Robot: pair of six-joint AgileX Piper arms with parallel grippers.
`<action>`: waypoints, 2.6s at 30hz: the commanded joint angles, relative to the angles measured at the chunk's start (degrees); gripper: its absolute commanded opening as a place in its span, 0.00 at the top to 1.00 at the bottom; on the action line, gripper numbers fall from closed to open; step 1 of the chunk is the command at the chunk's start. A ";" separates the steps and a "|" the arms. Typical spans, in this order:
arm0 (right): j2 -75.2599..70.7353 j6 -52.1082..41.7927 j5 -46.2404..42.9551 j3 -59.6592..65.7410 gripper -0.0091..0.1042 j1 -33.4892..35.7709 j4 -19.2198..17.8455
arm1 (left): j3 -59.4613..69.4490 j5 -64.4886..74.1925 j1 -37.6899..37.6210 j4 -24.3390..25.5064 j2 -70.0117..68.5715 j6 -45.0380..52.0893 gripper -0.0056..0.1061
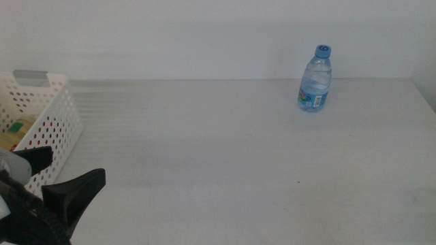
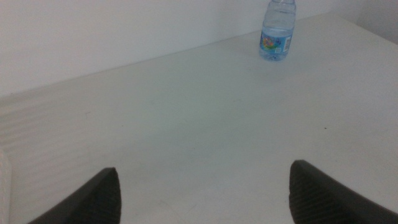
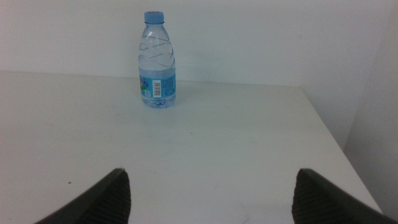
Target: Use arms to grab the bottles and put them into the dustbin to the left of the table.
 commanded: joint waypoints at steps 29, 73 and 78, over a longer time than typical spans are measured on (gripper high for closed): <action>68.68 15.57 -74.27 -14.38 0.32 -0.35 -14.09 | -1.61 -4.15 -0.21 -0.27 0.24 -0.78 0.18; 125.83 20.90 -41.99 -83.96 0.18 6.04 -24.88 | -1.61 -4.15 -0.21 -0.27 0.24 -0.78 0.18; 125.91 20.46 -40.17 -83.97 0.54 6.09 -24.88 | -1.61 -4.15 -0.21 -0.27 0.24 -0.78 0.18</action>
